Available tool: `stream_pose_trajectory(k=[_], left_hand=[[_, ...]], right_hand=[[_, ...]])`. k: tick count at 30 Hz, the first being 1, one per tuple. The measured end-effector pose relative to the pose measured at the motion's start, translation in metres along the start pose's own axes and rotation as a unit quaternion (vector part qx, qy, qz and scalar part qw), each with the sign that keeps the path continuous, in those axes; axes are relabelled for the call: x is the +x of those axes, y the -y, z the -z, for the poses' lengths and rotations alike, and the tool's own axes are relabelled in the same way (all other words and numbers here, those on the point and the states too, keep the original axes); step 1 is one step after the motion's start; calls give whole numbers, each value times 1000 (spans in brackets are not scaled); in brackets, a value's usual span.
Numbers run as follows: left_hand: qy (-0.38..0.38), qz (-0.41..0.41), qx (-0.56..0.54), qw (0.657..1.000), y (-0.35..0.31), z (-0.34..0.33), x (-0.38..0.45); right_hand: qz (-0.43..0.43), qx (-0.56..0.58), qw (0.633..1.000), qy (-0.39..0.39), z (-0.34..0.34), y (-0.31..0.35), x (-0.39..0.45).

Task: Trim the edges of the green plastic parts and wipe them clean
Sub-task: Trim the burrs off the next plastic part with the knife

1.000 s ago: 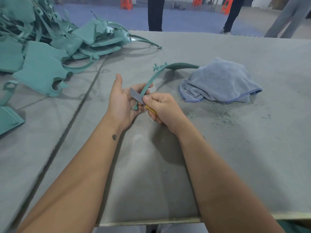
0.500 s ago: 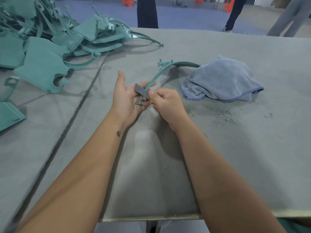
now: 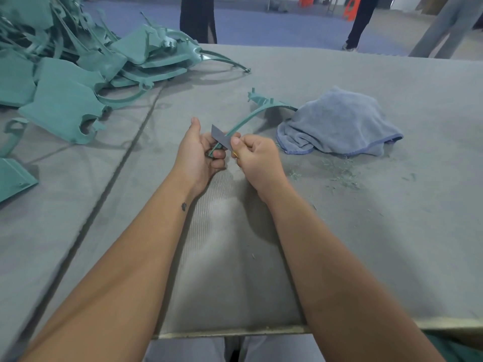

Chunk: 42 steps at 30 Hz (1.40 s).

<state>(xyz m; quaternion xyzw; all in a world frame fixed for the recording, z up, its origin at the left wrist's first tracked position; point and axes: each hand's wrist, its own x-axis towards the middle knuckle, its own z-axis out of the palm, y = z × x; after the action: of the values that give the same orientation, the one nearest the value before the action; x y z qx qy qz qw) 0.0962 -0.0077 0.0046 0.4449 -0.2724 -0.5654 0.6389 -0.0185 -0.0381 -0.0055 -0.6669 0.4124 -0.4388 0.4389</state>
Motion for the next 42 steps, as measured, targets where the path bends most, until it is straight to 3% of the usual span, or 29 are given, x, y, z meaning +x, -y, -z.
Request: stream_pose_trajectory(k=[5, 7, 9, 12, 17, 20, 25, 29, 34, 38, 42], left_hand=[[-6, -9, 29, 1000, 2, -3, 1], [-5, -12, 34, 999, 3, 1, 0], [-11, -20, 29, 999, 1, 7, -1], [-4, -29, 21, 999, -2, 11, -2], [25, -26, 15, 999, -2, 6, -3], [43, -12, 24, 999, -3, 2, -7], [87, 17, -69, 994, -5, 1, -11], [85, 13, -84, 993, -5, 3, -9], [48, -5, -21, 999, -5, 6, -5], [94, -59, 66, 992, 0, 5, -6], [101, -77, 83, 988, 3, 6, -5]], right_hand=[[-7, 5, 999, -43, 0, 1, 3], [-73, 106, 986, -108, 6, -1, 9], [-100, 187, 971, -112, 10, -3, 11], [-56, 163, 982, -77, 9, -3, 7], [-14, 117, 990, 75, 4, 3, -2], [0, 47, 992, 119, 1, 6, -5], [-18, 34, 993, 115, 3, 7, -3], [-32, 42, 994, 96, 3, 7, -1], [-18, 28, 998, 51, 1, 6, -1], [-7, 7, 1000, 26, -1, 4, 0], [-4, -8, 1000, 9, -2, 1, 1]])
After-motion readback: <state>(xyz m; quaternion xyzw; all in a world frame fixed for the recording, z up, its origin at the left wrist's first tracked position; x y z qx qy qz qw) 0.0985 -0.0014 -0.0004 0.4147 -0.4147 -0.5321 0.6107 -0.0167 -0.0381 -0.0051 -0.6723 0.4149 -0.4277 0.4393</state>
